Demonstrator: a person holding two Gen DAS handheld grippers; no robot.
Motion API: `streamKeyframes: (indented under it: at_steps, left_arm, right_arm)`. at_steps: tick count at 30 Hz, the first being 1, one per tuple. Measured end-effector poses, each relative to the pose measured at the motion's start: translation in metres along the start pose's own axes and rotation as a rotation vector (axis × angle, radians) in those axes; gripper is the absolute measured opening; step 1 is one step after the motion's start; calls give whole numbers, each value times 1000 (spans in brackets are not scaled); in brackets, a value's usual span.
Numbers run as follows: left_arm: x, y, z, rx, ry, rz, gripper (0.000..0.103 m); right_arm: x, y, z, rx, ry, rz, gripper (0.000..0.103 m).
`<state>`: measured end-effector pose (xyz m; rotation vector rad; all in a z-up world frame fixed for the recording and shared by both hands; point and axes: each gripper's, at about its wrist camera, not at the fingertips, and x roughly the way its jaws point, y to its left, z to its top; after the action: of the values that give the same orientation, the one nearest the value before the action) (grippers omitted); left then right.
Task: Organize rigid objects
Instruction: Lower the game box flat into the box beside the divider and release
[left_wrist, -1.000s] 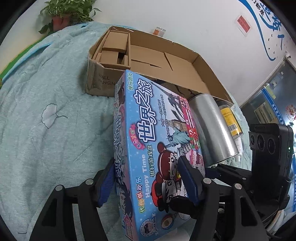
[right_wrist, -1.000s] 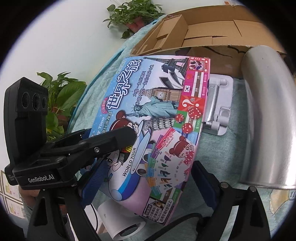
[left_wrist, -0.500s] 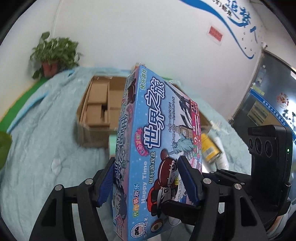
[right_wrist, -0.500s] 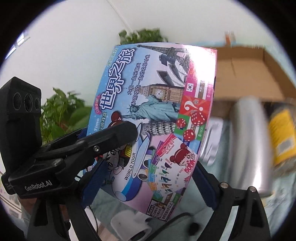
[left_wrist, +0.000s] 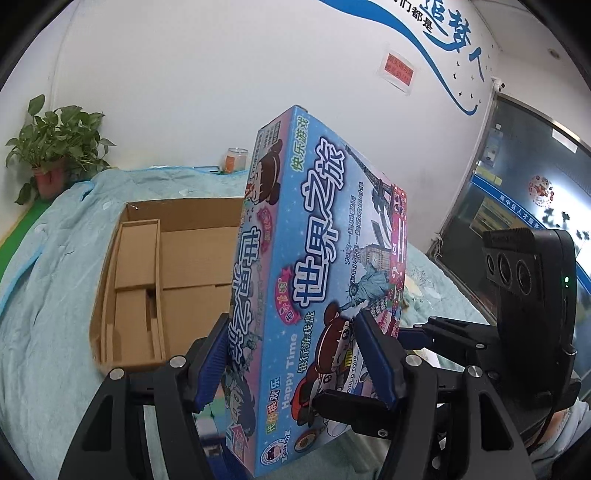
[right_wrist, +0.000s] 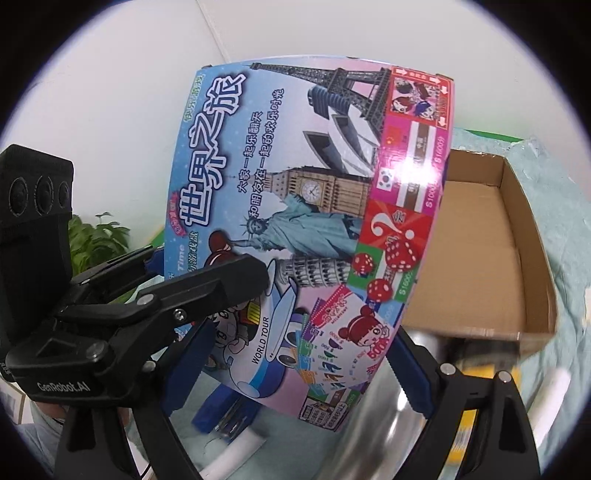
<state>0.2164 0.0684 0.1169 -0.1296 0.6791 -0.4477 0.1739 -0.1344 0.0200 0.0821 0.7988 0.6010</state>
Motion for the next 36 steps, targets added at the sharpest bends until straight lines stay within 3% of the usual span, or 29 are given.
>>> streamKeyframes:
  at_steps: [7,17,19,22,25,28,30,36]
  left_arm:
    - [53,39,30,-66,34,3,64]
    - [136,101,26,-187,143,-21,64]
    - [147,103,22,-179,170,-4,62]
    - [161,104,18,-134,198,91,62]
    - [167,112,18,-131,204,139,62]
    - [167,113,19,-76,196,250,57]
    - [167,115,21,-76,183,222,56]
    - [131,93,15,13,101,259,56]
  right_arm:
    - [35,-21,34,-20,67,2,91]
    - [105,-45,58,-47,237,-13,91]
    - [117,-49,56,-40,278,-15,90]
    - [135,-55,51,-18,344,-4,84]
    - [140,-52,53,-24,350,0,81]
    - [146,-53,47,-13,380,8,64]
    - [162,-57,39,-10,419,-4,54]
    - [158,-57,39,28,401,-1,54]
